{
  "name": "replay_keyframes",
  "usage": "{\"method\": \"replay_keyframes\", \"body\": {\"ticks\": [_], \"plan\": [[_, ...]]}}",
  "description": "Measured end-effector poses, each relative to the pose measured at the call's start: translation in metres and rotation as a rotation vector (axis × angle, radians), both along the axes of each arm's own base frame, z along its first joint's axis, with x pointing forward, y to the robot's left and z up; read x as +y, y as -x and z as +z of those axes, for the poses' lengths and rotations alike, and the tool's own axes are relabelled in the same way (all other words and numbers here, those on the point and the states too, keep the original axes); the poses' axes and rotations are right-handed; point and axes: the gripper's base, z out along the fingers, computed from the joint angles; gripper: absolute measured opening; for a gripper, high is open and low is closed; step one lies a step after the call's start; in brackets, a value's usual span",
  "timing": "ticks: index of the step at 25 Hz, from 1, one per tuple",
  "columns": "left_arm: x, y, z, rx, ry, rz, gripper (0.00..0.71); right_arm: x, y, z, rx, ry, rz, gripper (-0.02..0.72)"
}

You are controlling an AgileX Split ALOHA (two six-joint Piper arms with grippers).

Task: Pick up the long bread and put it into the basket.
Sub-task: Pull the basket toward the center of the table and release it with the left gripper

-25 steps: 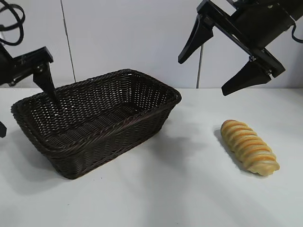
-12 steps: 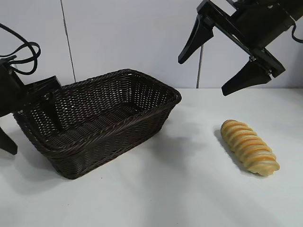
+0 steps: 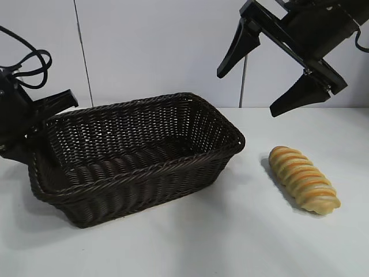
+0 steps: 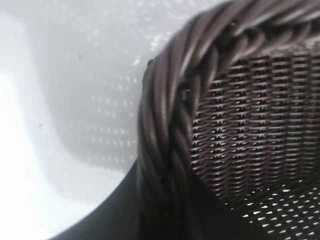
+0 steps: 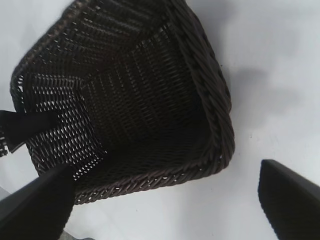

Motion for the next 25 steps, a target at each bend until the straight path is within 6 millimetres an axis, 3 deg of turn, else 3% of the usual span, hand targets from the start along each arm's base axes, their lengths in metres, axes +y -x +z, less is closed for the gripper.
{"method": "replay_keyframes", "body": {"ticks": [5, 13, 25], "plan": [[0.006, -0.016, 0.028, -0.063, 0.08, -0.11, 0.093, 0.0, 0.001, 0.0, 0.006, -0.001, 0.006, 0.694], [0.001, -0.028, 0.058, -0.131, -0.012, -0.274, 0.093, 0.0, 0.001, 0.0, 0.006, -0.001, 0.006, 0.694], [-0.028, -0.034, 0.026, -0.067, -0.096, -0.425, 0.093, 0.0, 0.001, 0.0, 0.005, 0.0, 0.005, 0.694]]}}
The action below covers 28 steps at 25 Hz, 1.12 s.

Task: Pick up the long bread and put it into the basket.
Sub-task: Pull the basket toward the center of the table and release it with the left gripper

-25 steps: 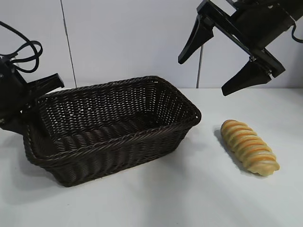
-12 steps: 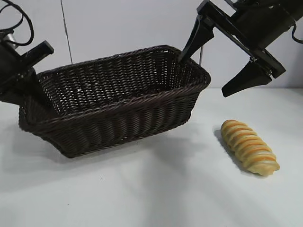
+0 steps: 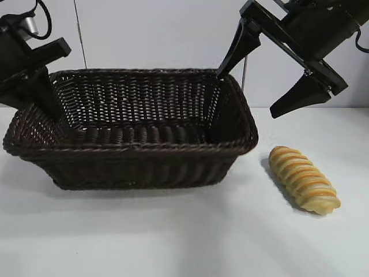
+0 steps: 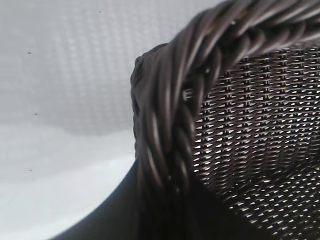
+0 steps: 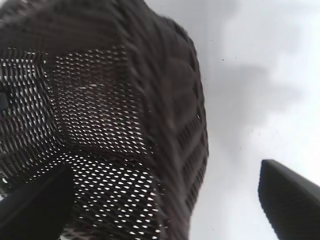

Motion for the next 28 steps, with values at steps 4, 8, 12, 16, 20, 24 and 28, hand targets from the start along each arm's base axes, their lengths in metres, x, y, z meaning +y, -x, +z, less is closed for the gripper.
{"method": "replay_keyframes", "body": {"ticks": [4, 8, 12, 16, 20, 24, 28], "plan": [[-0.003, -0.006, -0.013, 0.015, 0.012, 0.02, 0.093, 0.0, 0.0, 0.0, -0.001, 0.0, -0.001, 0.694], [-0.003, -0.009, -0.03, 0.052, 0.006, 0.024, 0.093, 0.0, 0.0, 0.0, -0.002, 0.0, -0.002, 0.694], [-0.004, -0.009, -0.032, 0.057, 0.011, 0.028, 0.097, 0.0, -0.001, 0.0, -0.005, 0.001, -0.004, 0.694], [-0.005, -0.01, -0.031, 0.057, 0.024, 0.037, 0.337, 0.0, -0.001, 0.0, -0.007, 0.001, -0.005, 0.694], [-0.005, -0.011, -0.024, 0.05, 0.028, 0.036, 0.634, 0.0, -0.001, 0.0, -0.009, 0.001, -0.006, 0.694], [0.0, -0.014, 0.012, -0.034, -0.018, 0.04, 0.684, 0.0, -0.001, 0.0, -0.009, 0.003, -0.006, 0.694], [0.013, -0.02, 0.062, -0.137, -0.124, 0.037, 0.692, 0.0, -0.001, 0.0, -0.009, 0.003, -0.006, 0.694]]}}
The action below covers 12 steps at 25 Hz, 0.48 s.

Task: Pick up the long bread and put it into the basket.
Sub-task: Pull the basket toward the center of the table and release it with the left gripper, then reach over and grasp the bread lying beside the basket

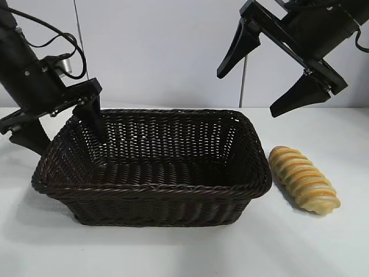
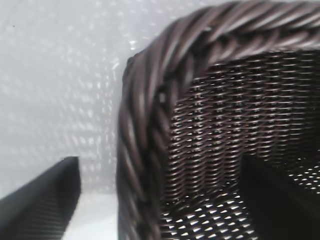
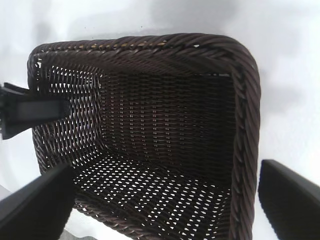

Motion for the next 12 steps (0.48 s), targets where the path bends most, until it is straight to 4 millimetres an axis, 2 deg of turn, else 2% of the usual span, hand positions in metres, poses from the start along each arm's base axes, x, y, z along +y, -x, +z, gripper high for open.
{"method": "replay_keyframes", "body": {"ticks": [3, 6, 9, 12], "plan": [[0.027, -0.009, 0.031, -0.05, -0.09, 0.045, 0.693, 0.0, 0.0, 0.0, -0.002, 0.0, -0.001, 0.694], [0.069, -0.014, 0.052, -0.073, -0.161, 0.13, 0.693, 0.0, 0.0, 0.0, -0.002, 0.0, -0.002, 0.694], [0.113, -0.015, 0.064, -0.088, -0.229, 0.221, 0.693, 0.0, 0.0, 0.0, -0.002, 0.0, -0.002, 0.694], [0.147, -0.009, 0.068, -0.085, -0.265, 0.298, 0.694, 0.0, 0.0, 0.0, -0.003, 0.0, -0.002, 0.694]]}}
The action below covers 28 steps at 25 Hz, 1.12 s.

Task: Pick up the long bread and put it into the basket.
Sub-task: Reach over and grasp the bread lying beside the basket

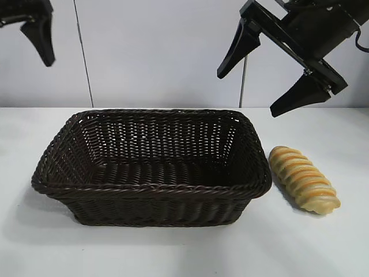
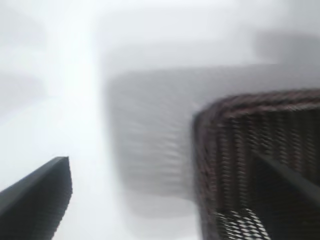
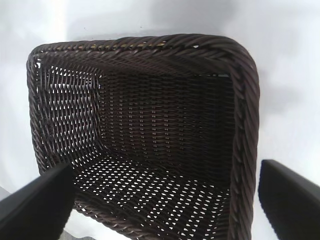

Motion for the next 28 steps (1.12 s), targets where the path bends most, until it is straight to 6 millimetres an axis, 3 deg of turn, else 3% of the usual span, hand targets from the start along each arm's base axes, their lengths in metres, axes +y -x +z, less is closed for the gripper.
{"method": "replay_keyframes", "body": {"ticks": [3, 8, 10, 14, 18, 22, 25, 28], "plan": [[0.013, 0.002, 0.0, 0.001, -0.002, 0.032, 0.694, 0.0, 0.0, 0.0, -0.002, 0.0, -0.001, 0.694], [0.012, 0.006, 0.008, -0.015, -0.012, 0.005, 0.694, -0.001, 0.0, -0.001, -0.004, 0.013, 0.004, 0.694], [0.012, 0.014, 0.022, -0.05, -0.024, -0.004, 0.694, -0.001, 0.0, -0.001, -0.005, 0.021, 0.007, 0.694], [0.009, 0.047, 0.071, -0.173, -0.055, -0.003, 0.694, -0.002, 0.0, -0.001, -0.006, 0.025, 0.008, 0.694], [0.0, 0.102, 0.131, -0.338, -0.088, -0.002, 0.694, -0.002, 0.0, -0.001, -0.006, 0.026, 0.009, 0.694], [-0.014, 0.174, 0.183, -0.528, -0.122, 0.0, 0.694, -0.002, 0.0, -0.001, -0.006, 0.028, 0.01, 0.694], [-0.025, 0.23, 0.201, -0.629, -0.138, -0.002, 0.694, -0.002, 0.0, -0.001, -0.007, 0.033, 0.011, 0.694], [-0.036, 0.278, 0.198, -0.695, -0.144, -0.019, 0.694, -0.002, 0.0, -0.001, -0.007, 0.033, 0.012, 0.694]]}}
